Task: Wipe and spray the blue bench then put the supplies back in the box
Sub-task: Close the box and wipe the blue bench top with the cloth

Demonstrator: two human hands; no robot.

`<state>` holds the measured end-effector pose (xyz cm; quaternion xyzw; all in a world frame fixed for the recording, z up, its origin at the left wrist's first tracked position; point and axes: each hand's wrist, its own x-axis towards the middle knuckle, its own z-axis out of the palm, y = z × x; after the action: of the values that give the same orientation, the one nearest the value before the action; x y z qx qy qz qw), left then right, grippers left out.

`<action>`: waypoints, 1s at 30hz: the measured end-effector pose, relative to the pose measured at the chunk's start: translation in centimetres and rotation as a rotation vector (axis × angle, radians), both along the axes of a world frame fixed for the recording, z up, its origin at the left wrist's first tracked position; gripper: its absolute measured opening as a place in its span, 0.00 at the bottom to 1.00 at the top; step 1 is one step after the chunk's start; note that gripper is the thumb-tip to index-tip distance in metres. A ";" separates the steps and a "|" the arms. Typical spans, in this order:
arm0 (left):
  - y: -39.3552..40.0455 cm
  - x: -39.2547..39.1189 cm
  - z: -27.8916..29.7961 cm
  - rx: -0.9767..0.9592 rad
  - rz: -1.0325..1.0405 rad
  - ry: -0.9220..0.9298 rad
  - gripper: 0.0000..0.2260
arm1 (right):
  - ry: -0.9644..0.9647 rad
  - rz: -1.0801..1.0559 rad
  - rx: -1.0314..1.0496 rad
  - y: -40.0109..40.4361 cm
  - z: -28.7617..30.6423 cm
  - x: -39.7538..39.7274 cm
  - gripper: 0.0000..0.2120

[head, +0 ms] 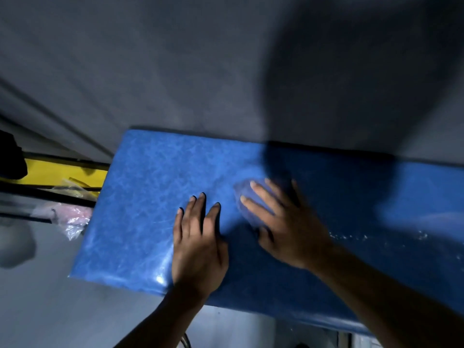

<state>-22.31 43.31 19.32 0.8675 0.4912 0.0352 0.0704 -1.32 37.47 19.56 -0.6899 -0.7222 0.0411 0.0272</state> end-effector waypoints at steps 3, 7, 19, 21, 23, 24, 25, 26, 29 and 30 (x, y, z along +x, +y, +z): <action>0.0 0.2 -0.2 0.017 0.009 -0.014 0.28 | -0.041 -0.116 0.033 3.5 -0.5 2.1 0.33; -0.1 0.3 -0.4 0.036 0.025 -0.076 0.27 | -0.028 -0.327 0.005 6.3 -0.8 3.4 0.32; -0.3 0.2 0.0 -0.025 0.038 -0.109 0.27 | 0.128 -0.614 0.019 -4.5 0.8 -2.1 0.30; -0.3 0.0 0.1 -0.034 0.017 -0.135 0.27 | 0.122 -0.557 -0.003 -7.7 1.1 -3.1 0.30; -0.4 0.0 0.1 -0.025 0.014 -0.152 0.27 | 0.095 -0.470 -0.019 -10.9 1.3 -3.5 0.31; -0.5 0.1 0.1 -0.019 0.019 -0.156 0.27 | 0.085 -0.426 -0.011 -12.4 1.3 -3.5 0.32; -0.7 0.4 0.2 -0.015 0.025 -0.161 0.27 | 0.077 -0.385 -0.005 -13.7 1.1 -3.3 0.32; -1.0 0.8 0.2 -0.016 0.024 -0.167 0.27 | 0.070 -0.345 -0.001 -15.0 0.9 -2.9 0.32; -3.2 3.2 0.3 -0.048 -0.072 -0.168 0.26 | 0.052 -0.214 -0.011 -18.0 0.4 -1.1 0.35; -4.2 4.3 0.3 -0.057 -0.117 -0.159 0.26 | 0.046 -0.169 -0.029 -18.7 0.2 -0.4 0.37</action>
<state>-17.98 39.15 19.58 0.8868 0.4333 0.0859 0.1359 -1.68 18.73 19.80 -0.7475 -0.6600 0.0652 0.0372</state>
